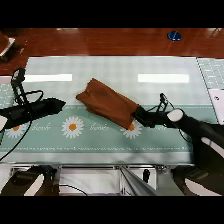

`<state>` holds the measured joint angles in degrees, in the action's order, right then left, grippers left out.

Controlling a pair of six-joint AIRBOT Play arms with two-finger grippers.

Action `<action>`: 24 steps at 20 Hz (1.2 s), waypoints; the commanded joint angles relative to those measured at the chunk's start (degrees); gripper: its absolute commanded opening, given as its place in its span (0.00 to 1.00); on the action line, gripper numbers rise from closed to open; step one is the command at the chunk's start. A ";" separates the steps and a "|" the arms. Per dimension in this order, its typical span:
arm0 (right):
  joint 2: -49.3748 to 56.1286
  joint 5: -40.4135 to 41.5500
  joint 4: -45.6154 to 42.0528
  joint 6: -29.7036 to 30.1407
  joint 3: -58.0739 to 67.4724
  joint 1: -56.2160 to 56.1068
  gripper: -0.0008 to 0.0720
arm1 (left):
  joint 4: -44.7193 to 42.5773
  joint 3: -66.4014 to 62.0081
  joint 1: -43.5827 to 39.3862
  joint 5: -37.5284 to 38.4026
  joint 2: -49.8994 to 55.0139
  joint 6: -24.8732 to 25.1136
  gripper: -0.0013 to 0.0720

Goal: Fold the shirts.

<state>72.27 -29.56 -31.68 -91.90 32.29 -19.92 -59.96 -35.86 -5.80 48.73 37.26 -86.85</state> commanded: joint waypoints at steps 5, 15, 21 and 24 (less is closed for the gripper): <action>12.72 -11.41 13.27 22.12 14.71 -0.04 0.04 | 0.07 0.02 0.07 -0.09 -0.04 -0.04 0.05; -1.81 -31.78 -21.29 5.68 48.24 3.23 0.04 | 0.02 0.04 0.07 -0.15 2.40 0.15 0.05; -14.60 -47.28 -35.87 -3.26 53.70 19.85 0.04 | 0.07 0.04 0.04 -0.61 4.79 0.15 0.05; -18.82 -53.92 -35.78 -4.76 53.70 34.91 0.04 | 1.86 0.04 0.04 -1.53 4.94 0.17 0.05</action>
<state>57.89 -75.55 -63.92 -93.25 85.06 3.38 -59.46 -35.81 -5.80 48.07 41.82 -86.65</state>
